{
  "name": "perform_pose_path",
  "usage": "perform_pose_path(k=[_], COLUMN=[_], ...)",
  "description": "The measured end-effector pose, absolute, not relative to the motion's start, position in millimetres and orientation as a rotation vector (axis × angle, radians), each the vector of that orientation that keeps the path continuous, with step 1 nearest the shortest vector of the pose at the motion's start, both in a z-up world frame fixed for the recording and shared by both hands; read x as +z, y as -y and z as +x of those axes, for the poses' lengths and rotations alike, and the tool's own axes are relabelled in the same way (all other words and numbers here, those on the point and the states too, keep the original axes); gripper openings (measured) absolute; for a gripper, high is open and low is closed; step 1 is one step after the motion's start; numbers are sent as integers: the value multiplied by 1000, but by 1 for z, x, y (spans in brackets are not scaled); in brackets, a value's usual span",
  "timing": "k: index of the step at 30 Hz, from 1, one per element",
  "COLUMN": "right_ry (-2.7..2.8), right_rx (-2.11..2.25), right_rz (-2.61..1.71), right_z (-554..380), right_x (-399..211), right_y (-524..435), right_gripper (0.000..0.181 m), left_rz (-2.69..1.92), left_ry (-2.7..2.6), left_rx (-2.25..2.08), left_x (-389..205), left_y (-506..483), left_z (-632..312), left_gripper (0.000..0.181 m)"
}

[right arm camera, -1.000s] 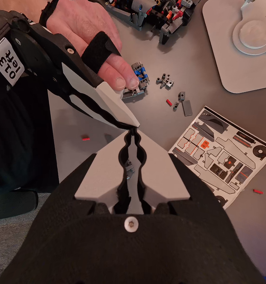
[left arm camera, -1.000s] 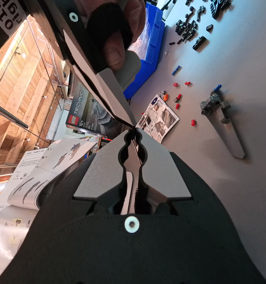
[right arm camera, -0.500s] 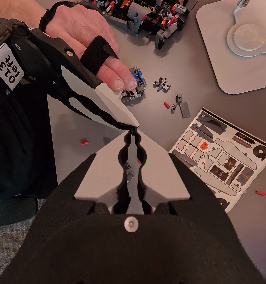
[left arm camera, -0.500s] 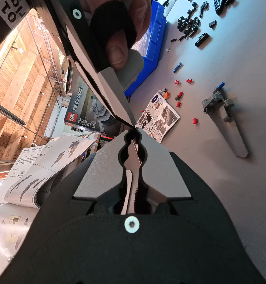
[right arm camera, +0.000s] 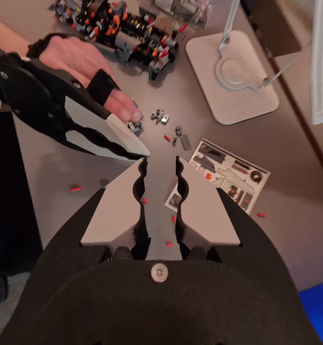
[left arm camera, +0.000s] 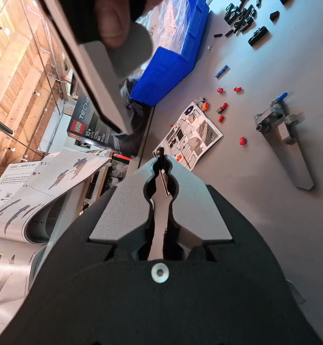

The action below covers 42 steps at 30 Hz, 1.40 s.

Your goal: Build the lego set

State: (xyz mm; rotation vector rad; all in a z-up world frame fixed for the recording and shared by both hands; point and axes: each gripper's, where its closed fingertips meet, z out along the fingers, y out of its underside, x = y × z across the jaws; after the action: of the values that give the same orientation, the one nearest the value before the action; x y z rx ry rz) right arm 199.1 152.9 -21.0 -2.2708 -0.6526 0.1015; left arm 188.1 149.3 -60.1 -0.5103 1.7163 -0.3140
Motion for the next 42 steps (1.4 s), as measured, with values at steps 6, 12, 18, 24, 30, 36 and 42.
perform_pose_path(k=[6, 12, 18, 24, 30, 36, 42], right_ry=[830, 1243, 1350, 1336, 1323, 1310, 1193], right_rx=[-395, -1191, -1398, -1466, -1414, -1361, -1284], right_rz=[-1981, -1665, -1643, -1700, -1767, -1785, -1749], right_z=[196, 184, 200, 234, 250, 248, 237], right_x=[42, 52, 31, 13, -11, -8, 13], right_y=[-209, -293, -363, -384, -384, -384, -372], right_gripper=[60, 86, 97, 88, 85, 80, 89], left_rz=[-535, -544, -541, -535, -540, -553, -555], left_ry=[-1720, -1721, -1731, -1737, -1729, -1733, -1737], left_rx=[-329, -337, -345, -357, -360, -356, -359], left_x=[-62, -64, -67, -67, -64, -67, -68], left_y=[-153, -155, -152, -149, -151, -155, -154], left_z=[189, 188, 187, 187, 188, 190, 189], left_gripper=[0, 0, 0, 0, 1, 1, 0])
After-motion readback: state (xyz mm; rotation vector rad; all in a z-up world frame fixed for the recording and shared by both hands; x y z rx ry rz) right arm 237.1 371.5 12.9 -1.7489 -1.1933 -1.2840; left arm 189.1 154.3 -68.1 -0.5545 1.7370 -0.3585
